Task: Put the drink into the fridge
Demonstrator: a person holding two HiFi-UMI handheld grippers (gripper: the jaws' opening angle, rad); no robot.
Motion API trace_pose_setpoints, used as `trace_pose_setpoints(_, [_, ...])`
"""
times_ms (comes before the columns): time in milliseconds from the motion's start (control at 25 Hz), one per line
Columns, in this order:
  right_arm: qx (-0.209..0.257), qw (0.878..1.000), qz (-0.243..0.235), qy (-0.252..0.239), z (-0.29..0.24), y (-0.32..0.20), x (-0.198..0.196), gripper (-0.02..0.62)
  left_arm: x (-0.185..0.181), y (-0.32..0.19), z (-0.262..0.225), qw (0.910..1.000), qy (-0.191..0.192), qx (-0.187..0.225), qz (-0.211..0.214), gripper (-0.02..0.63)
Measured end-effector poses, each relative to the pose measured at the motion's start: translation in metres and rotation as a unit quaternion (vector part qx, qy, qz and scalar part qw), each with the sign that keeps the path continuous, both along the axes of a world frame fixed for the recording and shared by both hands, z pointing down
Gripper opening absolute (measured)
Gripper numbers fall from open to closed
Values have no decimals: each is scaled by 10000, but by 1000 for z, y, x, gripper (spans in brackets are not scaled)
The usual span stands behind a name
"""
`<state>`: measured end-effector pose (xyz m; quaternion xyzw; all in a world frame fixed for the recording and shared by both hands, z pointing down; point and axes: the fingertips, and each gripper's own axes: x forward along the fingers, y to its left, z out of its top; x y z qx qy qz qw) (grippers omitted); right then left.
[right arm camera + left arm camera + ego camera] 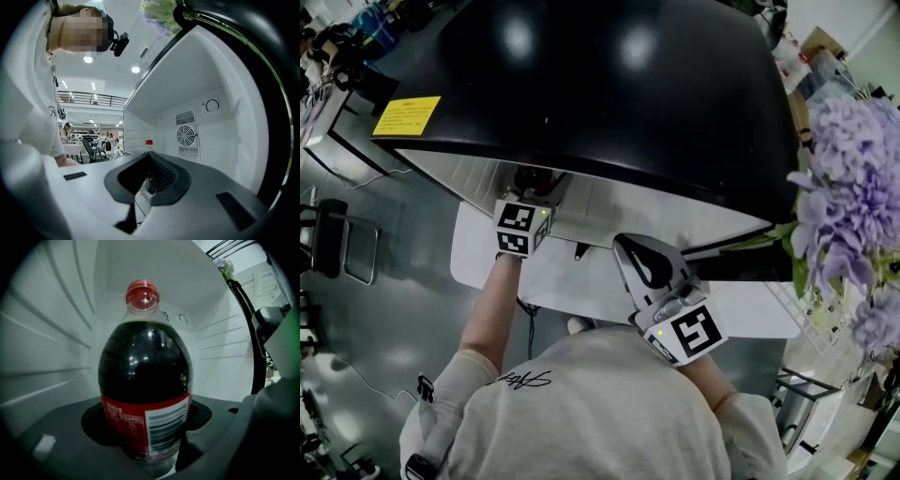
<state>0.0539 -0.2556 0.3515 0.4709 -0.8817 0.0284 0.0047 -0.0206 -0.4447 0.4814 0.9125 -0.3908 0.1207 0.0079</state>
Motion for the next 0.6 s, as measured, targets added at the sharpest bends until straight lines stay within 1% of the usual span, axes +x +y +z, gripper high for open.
trace_pose_setpoints(160, [5,10000,7,-14,0,1,0,12,1,1,-3,10000,59,28,41,321])
trace_pose_setpoints(360, [-6,10000,-5,-28,1,3,-1,12,-2,1,-6,10000,96,-4,-20,324])
trace_pose_setpoints(480, [-5,10000,-24,-36,1,3,-3,12,-4,3,-3,9999,99,-38,-55,346])
trace_pose_setpoints(600, [-1,10000,-17,-49,1,4,-2,12,-6,6,-1,10000,22,-63,-56,369])
